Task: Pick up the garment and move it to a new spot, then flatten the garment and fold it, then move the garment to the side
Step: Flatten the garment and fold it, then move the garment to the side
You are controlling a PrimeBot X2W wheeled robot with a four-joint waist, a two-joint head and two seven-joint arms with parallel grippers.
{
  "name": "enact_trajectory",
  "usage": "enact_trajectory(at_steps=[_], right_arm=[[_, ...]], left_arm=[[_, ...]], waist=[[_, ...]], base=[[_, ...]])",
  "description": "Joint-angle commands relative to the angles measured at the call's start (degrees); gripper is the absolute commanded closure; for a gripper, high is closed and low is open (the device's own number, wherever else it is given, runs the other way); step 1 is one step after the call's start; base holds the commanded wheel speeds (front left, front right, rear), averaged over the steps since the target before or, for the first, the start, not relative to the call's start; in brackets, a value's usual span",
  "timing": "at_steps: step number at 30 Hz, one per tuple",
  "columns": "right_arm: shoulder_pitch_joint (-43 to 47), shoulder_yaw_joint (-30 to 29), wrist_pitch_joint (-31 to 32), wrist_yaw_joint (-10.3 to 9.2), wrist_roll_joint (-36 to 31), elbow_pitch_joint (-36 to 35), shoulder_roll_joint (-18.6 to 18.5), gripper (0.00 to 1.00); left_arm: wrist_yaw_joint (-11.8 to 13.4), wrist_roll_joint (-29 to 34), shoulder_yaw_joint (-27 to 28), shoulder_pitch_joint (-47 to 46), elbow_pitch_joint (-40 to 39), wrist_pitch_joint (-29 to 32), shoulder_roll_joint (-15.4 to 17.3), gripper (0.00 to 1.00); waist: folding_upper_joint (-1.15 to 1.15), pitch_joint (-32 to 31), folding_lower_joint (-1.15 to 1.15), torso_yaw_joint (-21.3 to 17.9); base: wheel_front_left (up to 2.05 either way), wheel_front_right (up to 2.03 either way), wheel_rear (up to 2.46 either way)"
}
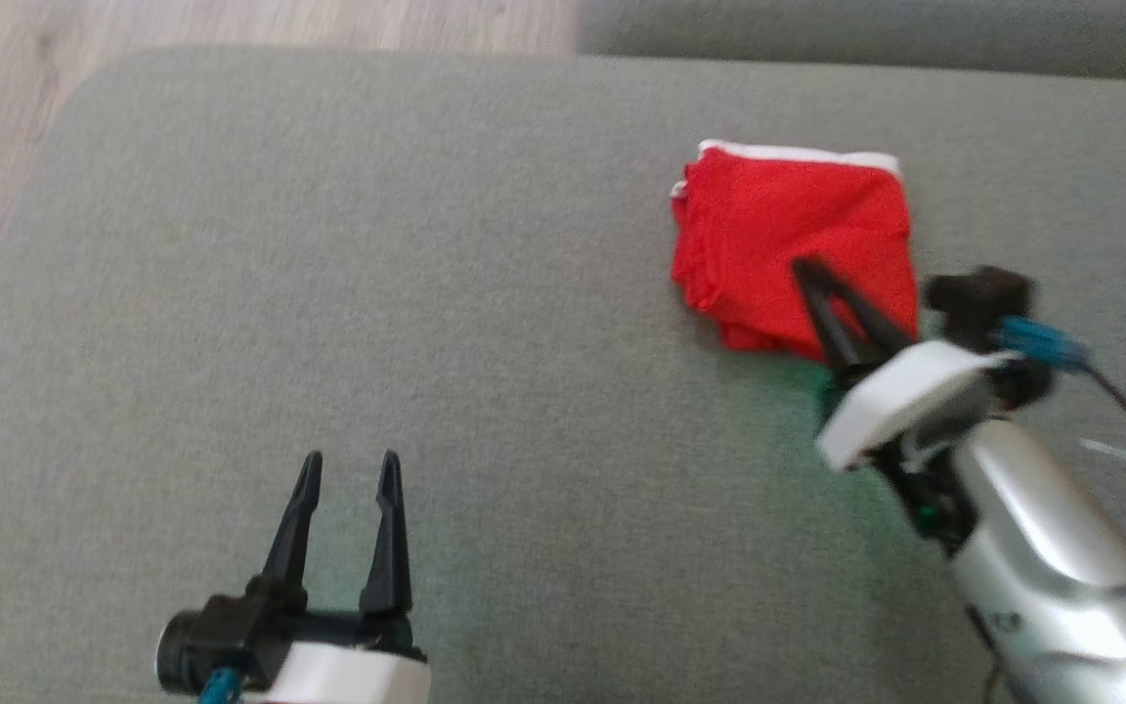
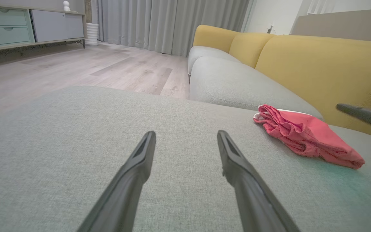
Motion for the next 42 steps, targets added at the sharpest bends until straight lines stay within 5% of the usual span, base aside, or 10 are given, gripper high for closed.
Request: enact_trajectory(at_steps=[1,10,18,26,42], right_arm=[[1.63,-1.8,-1.76,0.4,-0.91,-2.39,-0.76,0.0],[12.98,-14.41,-9.32,0.4,-6.79,-8.95,-3.75,0.0],[25.79,-23.35,-13.04,0.4,-16.37,-12.07,0.91,0.0],[32.08,-26.55,-13.22,0.4,-21.66,-13.86,6.59,0.0],[30.87,-27.28,-13.23,0.4,-21.57,-12.76,7.84,0.0]], left_arm=[[-0.04,0.76,2.43,0.35,-1.3,-0.3,-0.06,0.0],[-2.81,3.52,4.74,3.9,0.54,-0.3,-0.06,0.0],[-5.77,4.99,6.13,4.9,4.22,-0.3,-0.05,0.0],[-6.5,5.42,8.67,4.88,5.95,-0.3,-0.04,0.0],[-6.97,4.84,8.85,4.03,7.01,-0.3,-0.05,0.0]], waist=[[0.0,-2.42,0.01,-1.65],[0.0,-7.43,0.01,-4.03],[0.0,-10.7,0.01,-6.18],[0.0,-11.6,0.01,-9.44],[0.0,-10.64,0.01,-8.99]], base=[[0.0,0.0,0.0],[0.0,0.0,0.0],[0.0,0.0,0.0],[0.0,0.0,0.0],[0.0,0.0,0.0]])
